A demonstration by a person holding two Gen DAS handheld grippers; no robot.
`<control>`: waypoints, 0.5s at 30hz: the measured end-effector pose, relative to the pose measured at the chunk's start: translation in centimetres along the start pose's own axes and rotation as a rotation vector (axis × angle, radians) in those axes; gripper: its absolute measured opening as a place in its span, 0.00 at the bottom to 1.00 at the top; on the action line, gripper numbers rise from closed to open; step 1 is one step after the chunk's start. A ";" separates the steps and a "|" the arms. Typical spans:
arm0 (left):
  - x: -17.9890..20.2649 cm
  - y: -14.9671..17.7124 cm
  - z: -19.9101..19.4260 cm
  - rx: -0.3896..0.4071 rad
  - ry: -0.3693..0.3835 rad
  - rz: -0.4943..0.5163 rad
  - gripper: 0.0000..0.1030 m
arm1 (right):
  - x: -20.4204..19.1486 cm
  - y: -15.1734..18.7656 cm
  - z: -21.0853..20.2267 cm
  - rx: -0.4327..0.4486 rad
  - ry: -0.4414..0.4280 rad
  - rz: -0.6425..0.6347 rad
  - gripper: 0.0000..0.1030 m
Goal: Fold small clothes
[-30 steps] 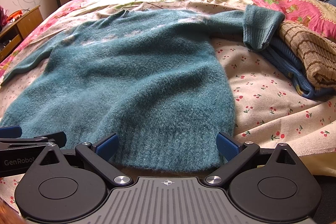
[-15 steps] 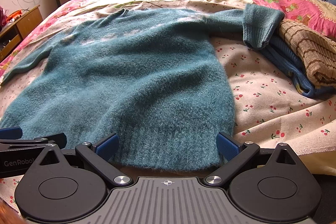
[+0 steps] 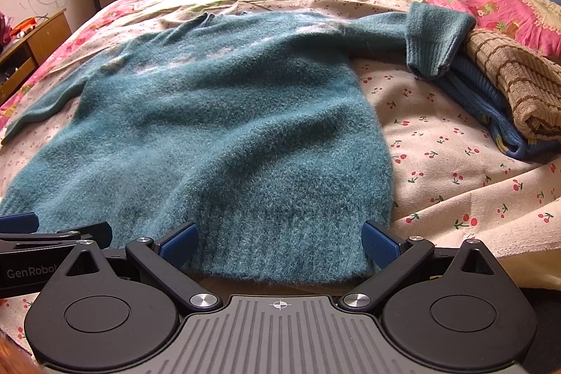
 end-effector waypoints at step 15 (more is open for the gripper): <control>0.1 0.0 0.0 -0.003 0.010 0.006 0.92 | -0.1 0.1 0.1 0.001 -0.002 -0.007 0.97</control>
Point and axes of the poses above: each gripper's, at about its wrist camera, not at the fingertips, and z roughly the way its jaws point, x to its right, y to its underside, the point moved 3 cm from there along z, roughly the way its jaws point, and after that the axes turned 14 degrees about -y, right-handed, at the moved point
